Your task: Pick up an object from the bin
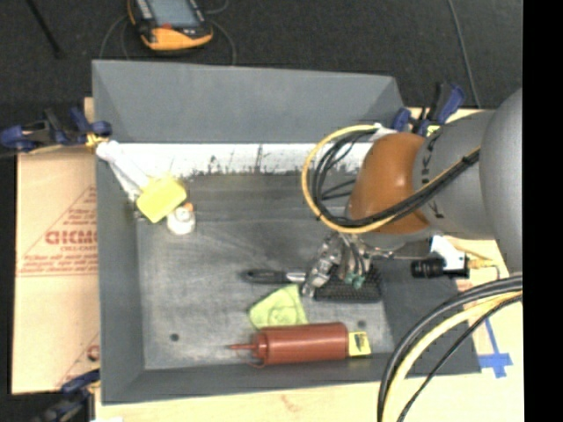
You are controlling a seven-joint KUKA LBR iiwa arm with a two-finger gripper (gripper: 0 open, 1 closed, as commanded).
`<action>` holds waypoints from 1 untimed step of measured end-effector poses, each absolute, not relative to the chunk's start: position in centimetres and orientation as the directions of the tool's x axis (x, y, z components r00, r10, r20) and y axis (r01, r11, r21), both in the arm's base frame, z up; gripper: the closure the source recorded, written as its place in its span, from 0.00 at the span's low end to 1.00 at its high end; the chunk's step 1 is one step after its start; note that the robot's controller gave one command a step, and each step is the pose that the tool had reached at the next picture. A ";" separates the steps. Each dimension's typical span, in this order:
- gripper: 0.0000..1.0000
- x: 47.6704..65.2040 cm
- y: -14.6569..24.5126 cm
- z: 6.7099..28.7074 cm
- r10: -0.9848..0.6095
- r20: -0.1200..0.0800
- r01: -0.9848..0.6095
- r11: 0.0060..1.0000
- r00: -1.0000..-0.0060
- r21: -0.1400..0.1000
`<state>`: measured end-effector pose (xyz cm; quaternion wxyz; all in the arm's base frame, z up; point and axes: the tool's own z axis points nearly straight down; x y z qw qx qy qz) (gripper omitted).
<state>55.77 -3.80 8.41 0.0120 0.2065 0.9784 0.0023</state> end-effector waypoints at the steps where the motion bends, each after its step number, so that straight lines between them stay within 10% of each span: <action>1: 1.00 56.3 -4.4 13.0 0.395 0.001 0.395 0.919 -0.919 0.000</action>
Offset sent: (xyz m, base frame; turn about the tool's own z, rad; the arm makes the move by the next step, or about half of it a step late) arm 0.0060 -0.0335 0.0370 0.0278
